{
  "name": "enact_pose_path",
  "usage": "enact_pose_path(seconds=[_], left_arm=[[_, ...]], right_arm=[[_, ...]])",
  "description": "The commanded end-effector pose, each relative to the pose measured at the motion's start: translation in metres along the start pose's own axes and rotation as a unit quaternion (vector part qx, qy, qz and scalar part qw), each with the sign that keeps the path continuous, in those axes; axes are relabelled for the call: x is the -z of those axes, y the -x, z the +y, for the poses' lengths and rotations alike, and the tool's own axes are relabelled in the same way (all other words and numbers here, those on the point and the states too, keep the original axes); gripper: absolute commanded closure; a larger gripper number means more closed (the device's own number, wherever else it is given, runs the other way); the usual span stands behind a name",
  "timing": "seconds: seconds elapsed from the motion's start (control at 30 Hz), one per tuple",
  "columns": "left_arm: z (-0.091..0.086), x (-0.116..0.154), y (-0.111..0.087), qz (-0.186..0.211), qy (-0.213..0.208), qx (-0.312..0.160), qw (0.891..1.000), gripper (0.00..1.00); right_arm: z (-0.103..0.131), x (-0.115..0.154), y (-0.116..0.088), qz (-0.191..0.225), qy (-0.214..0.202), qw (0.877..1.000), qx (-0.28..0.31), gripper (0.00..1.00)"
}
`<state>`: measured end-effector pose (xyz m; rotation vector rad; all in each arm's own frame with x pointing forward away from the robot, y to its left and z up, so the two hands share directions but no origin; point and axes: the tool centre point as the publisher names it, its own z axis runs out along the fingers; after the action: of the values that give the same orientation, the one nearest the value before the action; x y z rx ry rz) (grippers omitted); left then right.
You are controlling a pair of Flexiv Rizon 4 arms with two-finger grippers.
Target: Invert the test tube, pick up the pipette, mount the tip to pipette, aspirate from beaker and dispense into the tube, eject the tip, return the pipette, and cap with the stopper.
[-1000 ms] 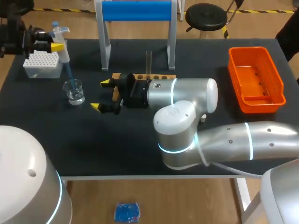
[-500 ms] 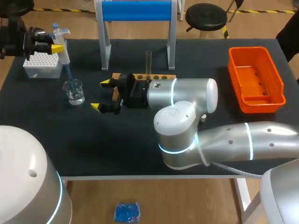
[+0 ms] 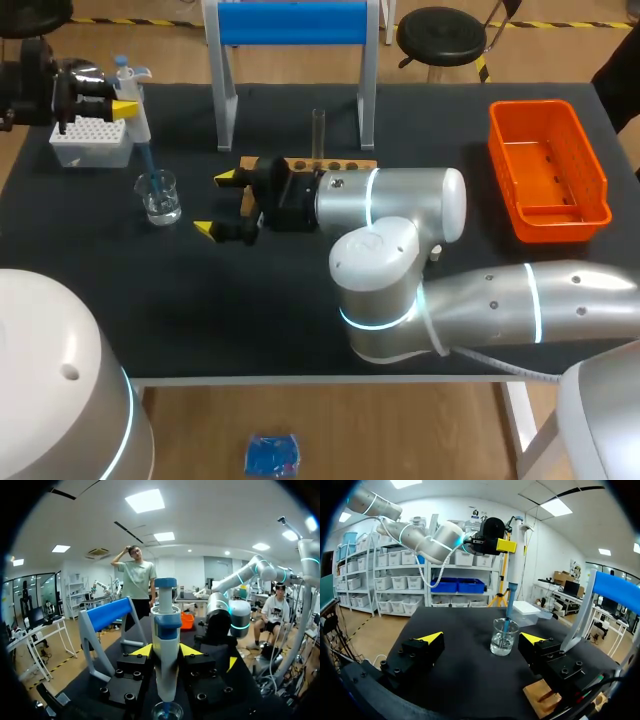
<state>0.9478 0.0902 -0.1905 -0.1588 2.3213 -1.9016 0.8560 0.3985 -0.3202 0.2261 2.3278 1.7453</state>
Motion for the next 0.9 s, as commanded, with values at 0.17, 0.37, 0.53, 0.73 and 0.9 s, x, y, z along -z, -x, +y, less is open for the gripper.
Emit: enact_pose_path(seconds=[0.17, 0.37, 0.53, 0.73, 0.9], left_arm=[[0.001, -0.001, 0.0005, 0.0, -0.001, 0.002, 1.0, 1.0], [0.0025, -0.0007, 0.0011, 0.0, -0.001, 0.002, 1.0, 1.0], [0.0042, -0.0011, 0.0017, 0.001, -0.002, 0.004, 1.0, 1.0], [0.0049, -0.0012, 0.0022, 0.001, -0.001, 0.005, 1.0, 1.0], [0.0062, -0.001, 0.0025, 0.001, -0.002, 0.006, 1.0, 1.0]], right_arm=[[-0.0006, 0.0005, -0.0001, 0.0, 0.001, 1.0, 0.0, 0.0], [-0.0006, 0.0005, -0.0001, 0.0, 0.001, 1.0, 0.0, 0.0], [-0.0006, 0.0005, -0.0001, 0.0, 0.001, 1.0, 0.0, 0.0], [-0.0006, 0.0005, -0.0001, 0.0, 0.001, 1.0, 0.0, 0.0], [-0.0006, 0.0005, -0.0001, 0.0, 0.001, 1.0, 0.0, 0.0]])
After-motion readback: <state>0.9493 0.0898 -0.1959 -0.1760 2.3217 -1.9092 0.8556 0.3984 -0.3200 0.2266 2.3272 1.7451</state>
